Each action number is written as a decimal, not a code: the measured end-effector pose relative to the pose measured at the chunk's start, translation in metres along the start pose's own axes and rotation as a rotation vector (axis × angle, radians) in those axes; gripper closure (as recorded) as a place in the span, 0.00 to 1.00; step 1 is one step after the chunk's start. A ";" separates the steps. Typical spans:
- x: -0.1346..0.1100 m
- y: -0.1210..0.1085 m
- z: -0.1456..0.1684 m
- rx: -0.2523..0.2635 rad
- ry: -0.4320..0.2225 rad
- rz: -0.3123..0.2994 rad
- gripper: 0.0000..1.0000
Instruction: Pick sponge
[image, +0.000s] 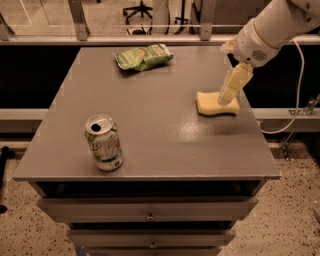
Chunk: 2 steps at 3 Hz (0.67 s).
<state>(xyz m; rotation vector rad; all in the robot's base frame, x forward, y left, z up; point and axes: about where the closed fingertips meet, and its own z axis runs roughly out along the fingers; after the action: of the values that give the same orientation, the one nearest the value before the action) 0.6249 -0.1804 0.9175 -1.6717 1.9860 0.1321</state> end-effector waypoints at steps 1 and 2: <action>0.005 -0.023 0.019 -0.017 -0.030 0.037 0.00; 0.019 -0.031 0.028 -0.043 -0.026 0.079 0.00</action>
Offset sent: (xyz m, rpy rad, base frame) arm 0.0454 -0.0333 -0.0314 0.0641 0.1153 -0.0778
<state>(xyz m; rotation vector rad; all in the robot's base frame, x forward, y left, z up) 0.6619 -0.1930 0.8929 -1.6105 2.0435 0.2255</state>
